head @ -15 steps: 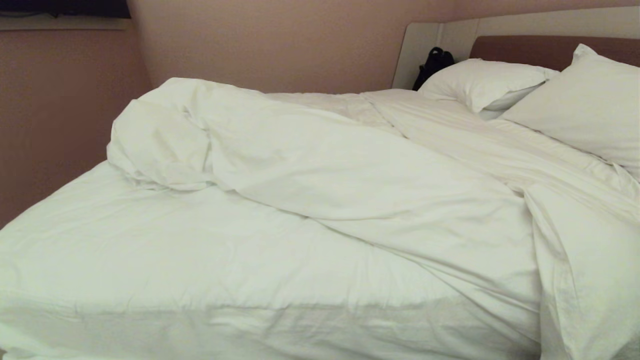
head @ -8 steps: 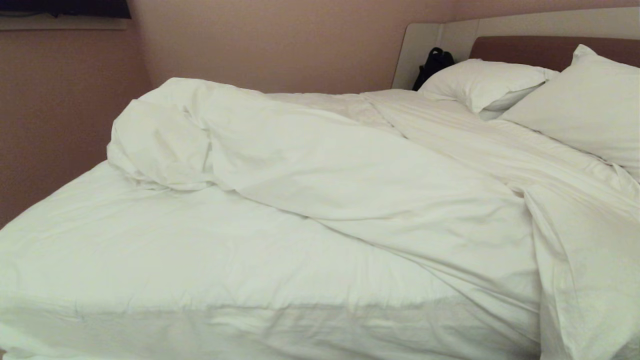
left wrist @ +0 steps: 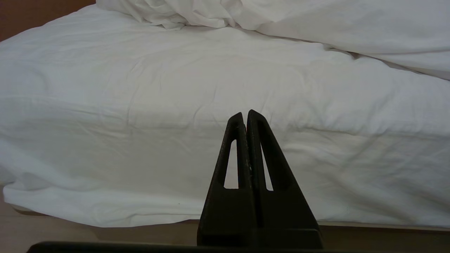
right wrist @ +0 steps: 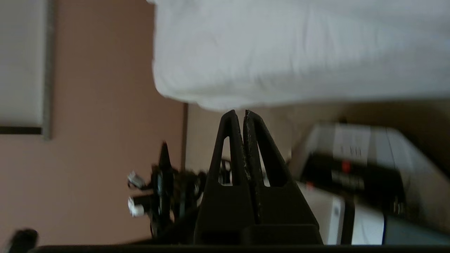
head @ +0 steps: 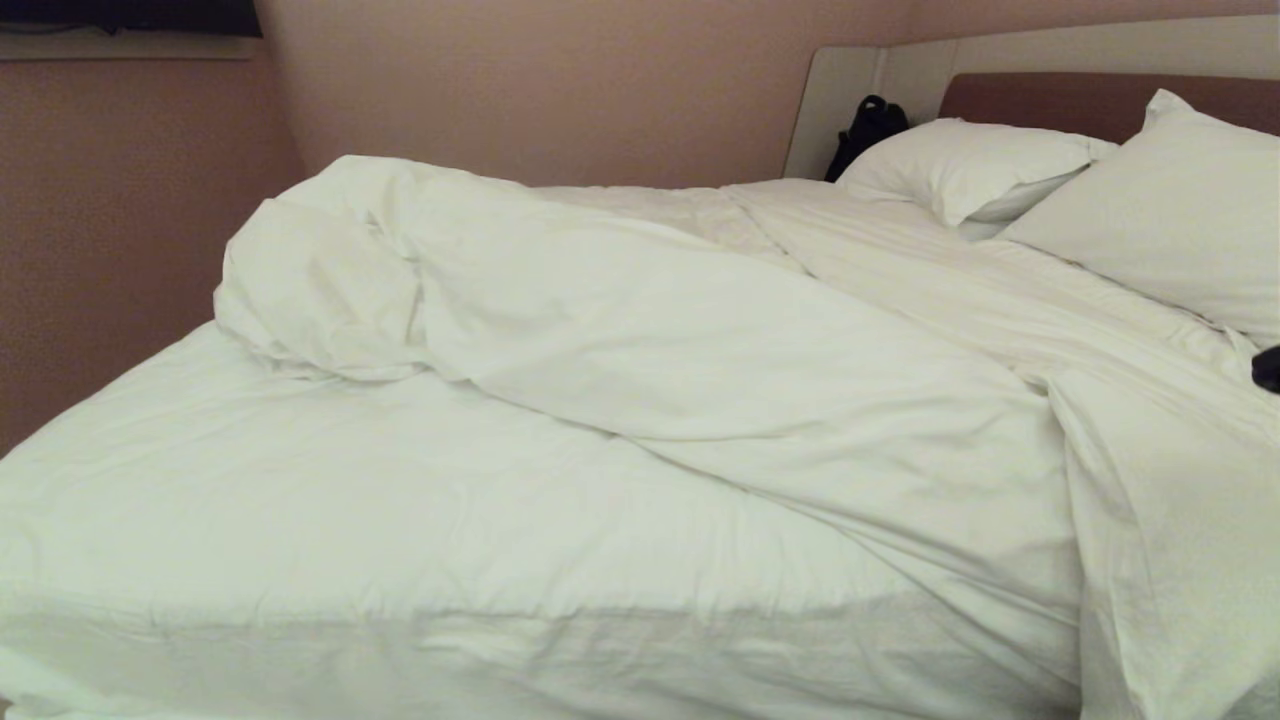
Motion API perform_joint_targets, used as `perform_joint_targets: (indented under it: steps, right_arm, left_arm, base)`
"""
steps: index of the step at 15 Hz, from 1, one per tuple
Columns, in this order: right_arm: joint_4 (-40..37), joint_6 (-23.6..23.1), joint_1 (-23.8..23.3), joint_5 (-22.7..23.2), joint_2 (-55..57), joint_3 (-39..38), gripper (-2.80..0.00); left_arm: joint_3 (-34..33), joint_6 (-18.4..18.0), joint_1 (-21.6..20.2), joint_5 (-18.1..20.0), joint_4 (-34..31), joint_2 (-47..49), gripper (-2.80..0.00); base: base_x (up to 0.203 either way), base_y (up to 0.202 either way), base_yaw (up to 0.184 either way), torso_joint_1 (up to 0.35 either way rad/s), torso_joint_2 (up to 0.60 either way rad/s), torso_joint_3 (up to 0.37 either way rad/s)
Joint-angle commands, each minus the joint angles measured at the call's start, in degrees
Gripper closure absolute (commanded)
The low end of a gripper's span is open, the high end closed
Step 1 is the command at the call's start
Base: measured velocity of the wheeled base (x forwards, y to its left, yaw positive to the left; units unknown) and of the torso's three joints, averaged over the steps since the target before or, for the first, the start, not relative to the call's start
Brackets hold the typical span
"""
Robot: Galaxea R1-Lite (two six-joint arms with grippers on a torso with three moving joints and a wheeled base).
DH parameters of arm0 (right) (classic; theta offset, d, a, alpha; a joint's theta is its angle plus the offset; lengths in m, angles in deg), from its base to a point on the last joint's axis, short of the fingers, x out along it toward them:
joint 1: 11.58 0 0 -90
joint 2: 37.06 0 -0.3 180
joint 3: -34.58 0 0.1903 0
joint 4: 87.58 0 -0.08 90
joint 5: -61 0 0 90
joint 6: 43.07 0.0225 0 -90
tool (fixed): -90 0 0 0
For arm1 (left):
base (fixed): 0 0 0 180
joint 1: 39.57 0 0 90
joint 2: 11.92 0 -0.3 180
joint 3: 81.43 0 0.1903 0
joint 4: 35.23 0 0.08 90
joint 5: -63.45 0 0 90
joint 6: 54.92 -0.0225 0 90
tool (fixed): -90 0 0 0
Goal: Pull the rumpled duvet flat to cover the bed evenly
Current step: Hold the folded corner of the quilt
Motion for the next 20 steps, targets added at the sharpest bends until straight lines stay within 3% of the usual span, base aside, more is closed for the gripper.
perform_joint_targets:
  steps: [1, 4, 5, 7, 10, 13, 16, 17, 20]
  right_arm:
    - [-17.2, -2.9, 3.9, -13.7, -5.2, -2.1, 0.0]
    - [-21.7, -21.9, 7.5, -15.9, -14.0, -9.7, 0.0]
    - [-22.2, -26.0, 7.8, -18.2, -16.8, -11.9, 0.0]
    - [-22.0, -29.3, 8.0, -24.5, -21.9, -15.0, 0.0]
    - [-10.7, -30.1, 8.0, -37.8, -30.1, -21.6, 0.0]
    - [14.0, -30.1, 8.0, -45.2, -38.4, -31.8, 0.0]
    - [33.1, -29.6, 8.2, -45.6, -45.2, -40.5, 0.0]
    - [34.5, -29.1, 8.4, -44.1, -46.8, -41.4, 0.0]
    - [34.0, -21.0, 9.7, -39.3, -48.4, -41.0, 0.0]
  left_arm:
    - [0.0, 0.0, 0.0, 0.0, 0.1, 0.0, 0.0]
    - [0.0, 0.0, 0.0, 0.0, 0.1, 0.0, 0.0]
    - [0.0, 0.0, 0.0, 0.0, 0.1, 0.0, 0.0]
    - [0.0, 0.0, 0.0, 0.0, 0.1, 0.0, 0.0]
    - [0.0, 0.0, 0.0, 0.0, 0.1, 0.0, 0.0]
    - [0.0, 0.0, 0.0, 0.0, 0.0, 0.0, 0.0]
    - [0.0, 0.0, 0.0, 0.0, 0.1, 0.1, 0.0]
    - [0.0, 0.0, 0.0, 0.0, 0.1, 0.0, 0.0]
    - [0.0, 0.0, 0.0, 0.0, 0.1, 0.1, 0.0]
  base:
    - [0.0, 0.0, 0.0, 0.0, 0.0, 0.0]
    - [0.0, 0.0, 0.0, 0.0, 0.0, 0.0]
    - [0.0, 0.0, 0.0, 0.0, 0.0, 0.0]
    - [0.0, 0.0, 0.0, 0.0, 0.0, 0.0]
    - [0.0, 0.0, 0.0, 0.0, 0.0, 0.0]
    - [0.0, 0.0, 0.0, 0.0, 0.0, 0.0]
    - [0.0, 0.0, 0.0, 0.0, 0.0, 0.0]
    - [0.0, 0.0, 0.0, 0.0, 0.0, 0.0]
    - [0.0, 0.0, 0.0, 0.0, 0.0, 0.0]
